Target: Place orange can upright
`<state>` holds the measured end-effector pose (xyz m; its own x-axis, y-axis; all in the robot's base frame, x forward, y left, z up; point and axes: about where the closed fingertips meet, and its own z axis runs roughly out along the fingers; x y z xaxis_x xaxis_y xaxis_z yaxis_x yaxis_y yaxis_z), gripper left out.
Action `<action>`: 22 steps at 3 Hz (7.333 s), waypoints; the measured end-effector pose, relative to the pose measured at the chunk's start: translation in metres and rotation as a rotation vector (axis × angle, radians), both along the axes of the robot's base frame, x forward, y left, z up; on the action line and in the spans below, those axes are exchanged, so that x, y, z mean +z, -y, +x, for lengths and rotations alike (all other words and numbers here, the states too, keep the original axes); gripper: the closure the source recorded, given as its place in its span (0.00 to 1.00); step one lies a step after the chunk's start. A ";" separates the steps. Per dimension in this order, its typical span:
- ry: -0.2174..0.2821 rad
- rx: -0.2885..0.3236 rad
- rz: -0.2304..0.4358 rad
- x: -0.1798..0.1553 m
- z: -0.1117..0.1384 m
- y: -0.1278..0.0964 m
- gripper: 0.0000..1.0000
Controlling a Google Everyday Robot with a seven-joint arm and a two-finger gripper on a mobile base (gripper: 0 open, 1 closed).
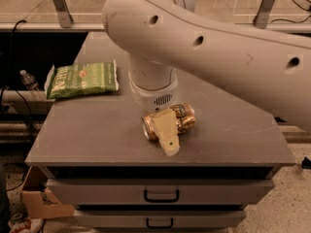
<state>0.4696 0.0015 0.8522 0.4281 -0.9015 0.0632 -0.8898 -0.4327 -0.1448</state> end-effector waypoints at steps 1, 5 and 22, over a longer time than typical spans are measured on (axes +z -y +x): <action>-0.015 0.003 -0.002 -0.007 0.001 0.001 0.17; -0.090 0.014 0.152 0.025 0.004 0.001 1.00; -0.209 -0.235 1.533 0.061 0.059 0.043 0.37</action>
Offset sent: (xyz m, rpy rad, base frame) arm 0.0037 -0.0023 -0.0206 -0.0080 0.0582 0.0162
